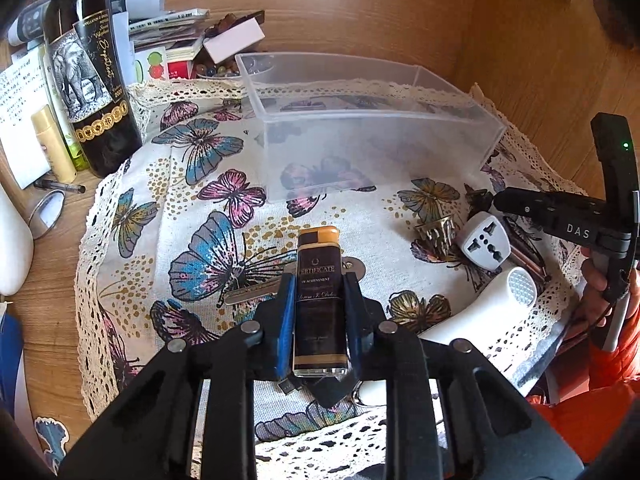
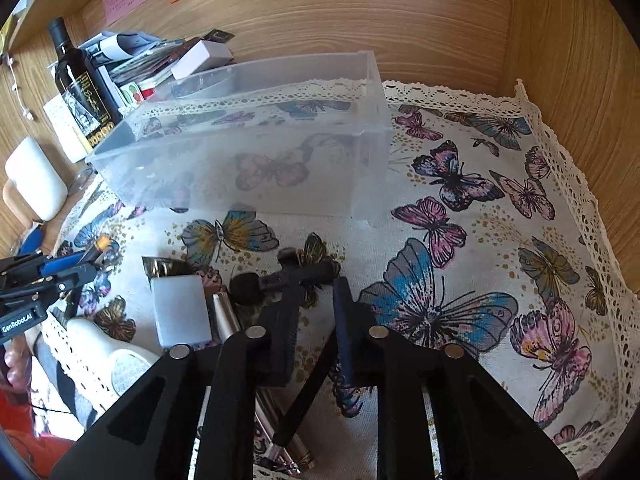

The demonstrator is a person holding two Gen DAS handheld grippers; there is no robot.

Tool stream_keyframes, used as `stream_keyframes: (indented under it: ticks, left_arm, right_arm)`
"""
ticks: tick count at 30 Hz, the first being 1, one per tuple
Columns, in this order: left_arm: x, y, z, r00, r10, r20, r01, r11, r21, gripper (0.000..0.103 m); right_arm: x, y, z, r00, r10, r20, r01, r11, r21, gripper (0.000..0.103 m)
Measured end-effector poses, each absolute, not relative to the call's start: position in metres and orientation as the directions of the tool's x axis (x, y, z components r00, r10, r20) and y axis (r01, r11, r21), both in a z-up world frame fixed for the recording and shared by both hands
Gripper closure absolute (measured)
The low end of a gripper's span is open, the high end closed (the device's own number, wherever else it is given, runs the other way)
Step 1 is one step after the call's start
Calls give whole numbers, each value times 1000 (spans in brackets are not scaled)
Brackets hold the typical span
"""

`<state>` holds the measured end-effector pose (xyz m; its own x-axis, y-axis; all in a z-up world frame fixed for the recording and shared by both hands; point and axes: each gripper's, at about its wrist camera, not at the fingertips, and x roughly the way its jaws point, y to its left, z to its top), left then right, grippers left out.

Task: Organize rigid objects
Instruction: 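Carry the bottle into the clear box with the left tool while the right tool drops the clip there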

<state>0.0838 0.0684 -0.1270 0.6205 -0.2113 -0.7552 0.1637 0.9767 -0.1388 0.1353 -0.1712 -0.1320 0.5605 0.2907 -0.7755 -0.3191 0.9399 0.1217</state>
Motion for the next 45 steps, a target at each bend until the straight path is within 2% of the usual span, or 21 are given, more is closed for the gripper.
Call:
stream_keyframes:
  ticks: [1, 2, 3, 4, 10, 11, 12, 17, 28, 37, 45]
  left_arm:
    - [82, 68, -124, 632, -211, -746, 165, 977, -137, 80]
    - [81, 68, -121, 643, -209, -736, 165, 977, -133, 80]
    - [80, 69, -118, 653, -208, -728, 166, 977, -130, 80]
    - [79, 69, -116, 663, -206, -720, 166, 978, -127, 80]
    - [77, 73, -109, 693, -215, -688, 167, 976, -137, 80]
    - [77, 72, -109, 695, -215, -686, 167, 976, -136, 80]
    - [77, 71, -109, 697, -214, -685, 168, 977, -135, 80]
    - [78, 67, -108, 702, -227, -675, 189, 973, -130, 80]
    - [88, 67, -81, 754, -246, -609, 194, 969, -151, 80]
    - [106, 73, -55, 803, -214, -556, 167, 977, -135, 80]
    - [128, 73, -42, 819, -187, -543, 148, 982, -114, 80]
  right_arm:
    - [137, -170, -131, 564, 292, -773, -317, 940, 124, 69]
    - [139, -168, -130, 565, 294, -771, -314, 941, 128, 57]
    - [141, -166, -129, 566, 297, -769, -314, 940, 132, 52]
    - [144, -163, -130, 562, 299, -771, -316, 939, 134, 52]
    - [163, -154, -148, 513, 300, -804, -281, 944, 172, 52]
    - [163, -154, -148, 517, 301, -801, -276, 945, 177, 55]
    - [162, -153, -147, 526, 288, -800, -272, 949, 163, 69]
    - [155, -158, -145, 546, 277, -791, -272, 951, 146, 74]
    - [138, -181, -100, 663, 261, -701, -252, 960, 119, 75]
    - [141, -179, -51, 762, 278, -585, -271, 957, 101, 75]
    - [159, -171, -32, 793, 297, -533, -296, 951, 89, 75]
